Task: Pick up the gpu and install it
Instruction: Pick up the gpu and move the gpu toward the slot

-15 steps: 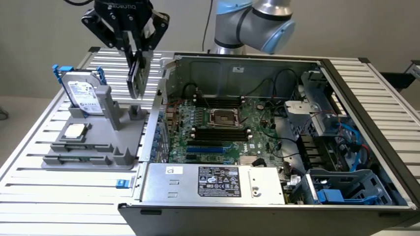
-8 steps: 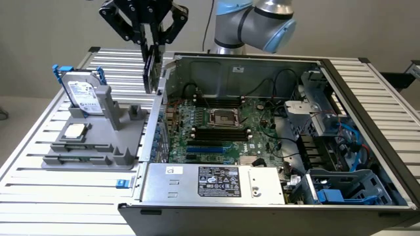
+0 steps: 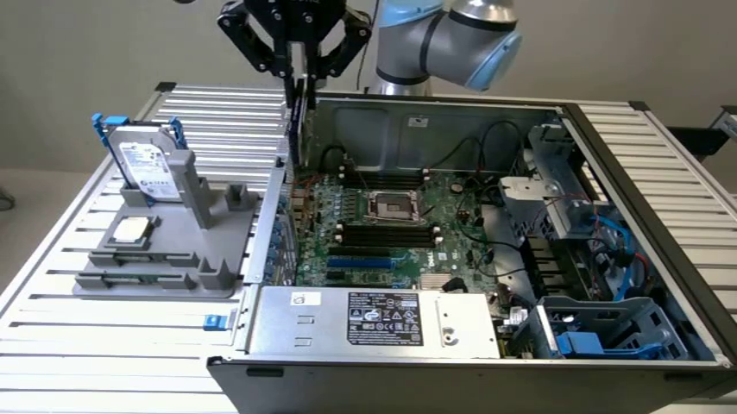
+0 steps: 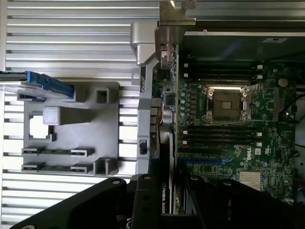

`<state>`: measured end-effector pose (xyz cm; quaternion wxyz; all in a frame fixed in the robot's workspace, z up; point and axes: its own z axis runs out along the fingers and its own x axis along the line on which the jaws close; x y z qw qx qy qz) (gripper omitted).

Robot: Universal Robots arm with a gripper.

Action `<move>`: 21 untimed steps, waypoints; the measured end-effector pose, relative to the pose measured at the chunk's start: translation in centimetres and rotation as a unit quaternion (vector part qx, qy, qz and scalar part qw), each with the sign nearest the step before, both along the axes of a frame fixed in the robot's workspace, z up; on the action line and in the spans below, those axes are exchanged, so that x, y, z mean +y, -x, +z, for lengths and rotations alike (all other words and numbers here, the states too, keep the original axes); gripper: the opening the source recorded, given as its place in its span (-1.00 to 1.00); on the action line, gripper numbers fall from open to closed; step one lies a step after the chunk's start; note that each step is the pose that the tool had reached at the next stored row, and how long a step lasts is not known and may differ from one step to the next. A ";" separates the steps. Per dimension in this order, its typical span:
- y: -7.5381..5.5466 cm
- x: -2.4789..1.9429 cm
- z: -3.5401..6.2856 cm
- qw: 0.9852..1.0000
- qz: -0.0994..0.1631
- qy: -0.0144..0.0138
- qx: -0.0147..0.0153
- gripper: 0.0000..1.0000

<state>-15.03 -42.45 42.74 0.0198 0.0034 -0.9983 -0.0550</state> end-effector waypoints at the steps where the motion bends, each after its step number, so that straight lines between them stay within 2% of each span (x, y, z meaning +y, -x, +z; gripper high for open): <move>1: -0.5 0.00 -0.01 1.000 0.000 0.000 0.000 -0.47; 9: -4.1 0.00 -0.62 1.000 0.000 0.000 0.000 -0.47; 15: -6.8 0.00 -1.72 1.000 0.000 0.006 0.000 -0.47; 17: -7.3 0.00 -2.08 1.000 0.000 0.006 0.000 -0.47; 21: -7.4 0.00 -2.18 1.000 0.000 0.006 0.000 -0.47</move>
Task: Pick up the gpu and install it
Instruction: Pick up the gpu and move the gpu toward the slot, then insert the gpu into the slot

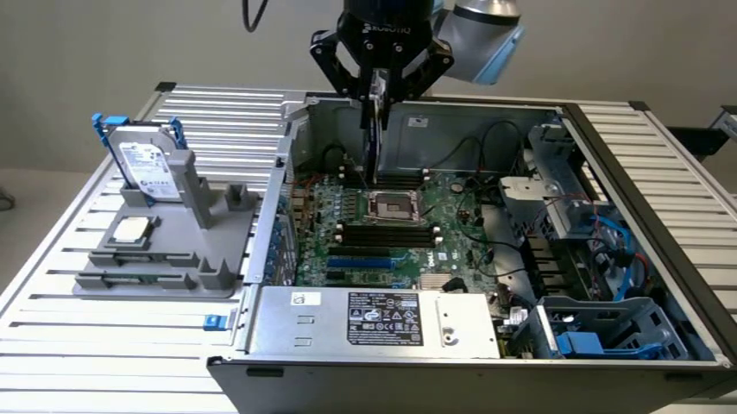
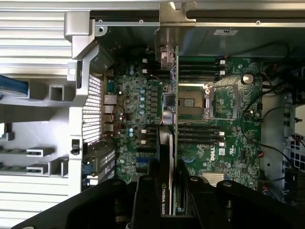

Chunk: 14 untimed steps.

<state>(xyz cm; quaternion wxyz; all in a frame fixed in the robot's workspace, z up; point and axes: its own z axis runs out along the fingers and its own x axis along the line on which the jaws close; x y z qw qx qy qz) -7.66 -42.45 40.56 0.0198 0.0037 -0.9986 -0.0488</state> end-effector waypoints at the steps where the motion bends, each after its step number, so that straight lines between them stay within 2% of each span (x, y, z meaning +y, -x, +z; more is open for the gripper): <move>1: 0.0 0.00 0.00 1.000 0.000 0.000 0.000 -0.47; 14: 0.0 0.00 -0.01 1.000 0.000 0.000 0.000 -0.47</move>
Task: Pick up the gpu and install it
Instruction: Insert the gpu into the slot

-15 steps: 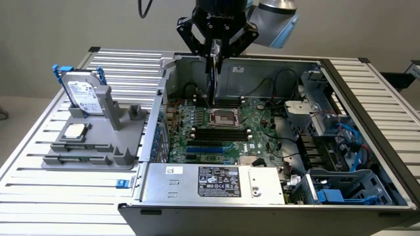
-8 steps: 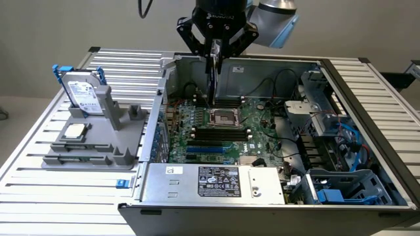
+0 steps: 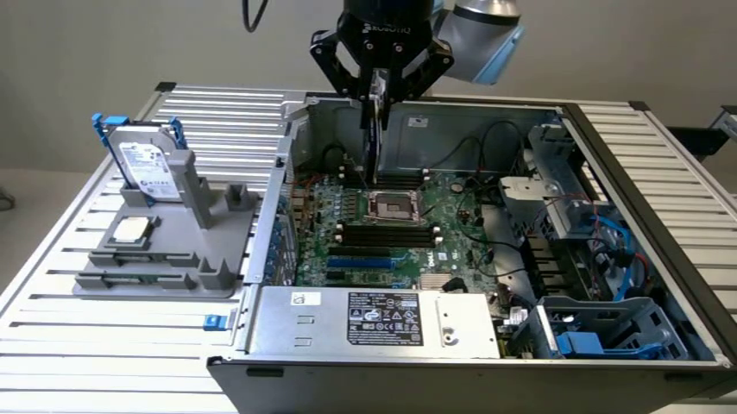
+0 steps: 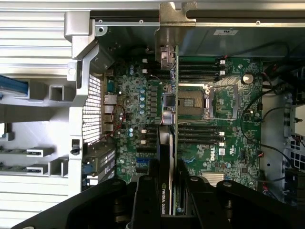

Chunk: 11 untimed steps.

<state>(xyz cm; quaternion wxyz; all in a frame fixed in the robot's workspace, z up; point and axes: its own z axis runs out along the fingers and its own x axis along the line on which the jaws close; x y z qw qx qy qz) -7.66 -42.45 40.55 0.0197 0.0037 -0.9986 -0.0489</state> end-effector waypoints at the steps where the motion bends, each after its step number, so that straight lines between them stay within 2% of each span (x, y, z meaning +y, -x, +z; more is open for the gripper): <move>1: 0.0 0.00 0.00 1.000 0.000 0.000 0.000 -0.47; 2: 0.0 0.00 0.01 1.000 0.003 -0.001 -0.001 -0.47; 3: 0.0 0.00 0.00 1.000 0.011 -0.001 -0.004 -0.47; 6: 0.0 0.00 -0.05 0.999 0.038 -0.001 -0.006 -0.47; 11: 0.0 0.00 -0.11 0.996 0.083 -0.001 -0.009 -0.47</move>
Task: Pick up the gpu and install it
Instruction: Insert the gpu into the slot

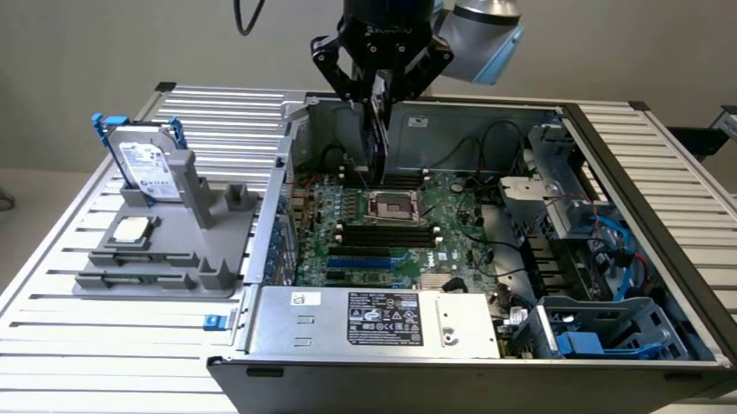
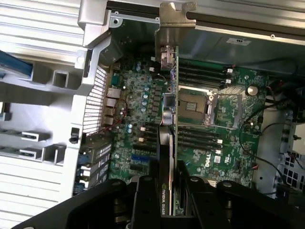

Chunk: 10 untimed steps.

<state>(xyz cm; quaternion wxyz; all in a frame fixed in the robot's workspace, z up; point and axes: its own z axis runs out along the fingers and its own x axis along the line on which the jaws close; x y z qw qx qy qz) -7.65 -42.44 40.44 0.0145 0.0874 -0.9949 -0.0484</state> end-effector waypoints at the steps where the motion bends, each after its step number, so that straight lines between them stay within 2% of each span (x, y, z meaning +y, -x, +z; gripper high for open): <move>1: 0.0 0.00 -0.02 1.000 0.009 0.000 0.000 -0.47; 6: 0.0 0.00 -0.13 0.999 0.054 0.000 0.000 -0.47; 10: 0.0 0.00 -0.22 0.996 0.091 0.000 -0.001 -0.47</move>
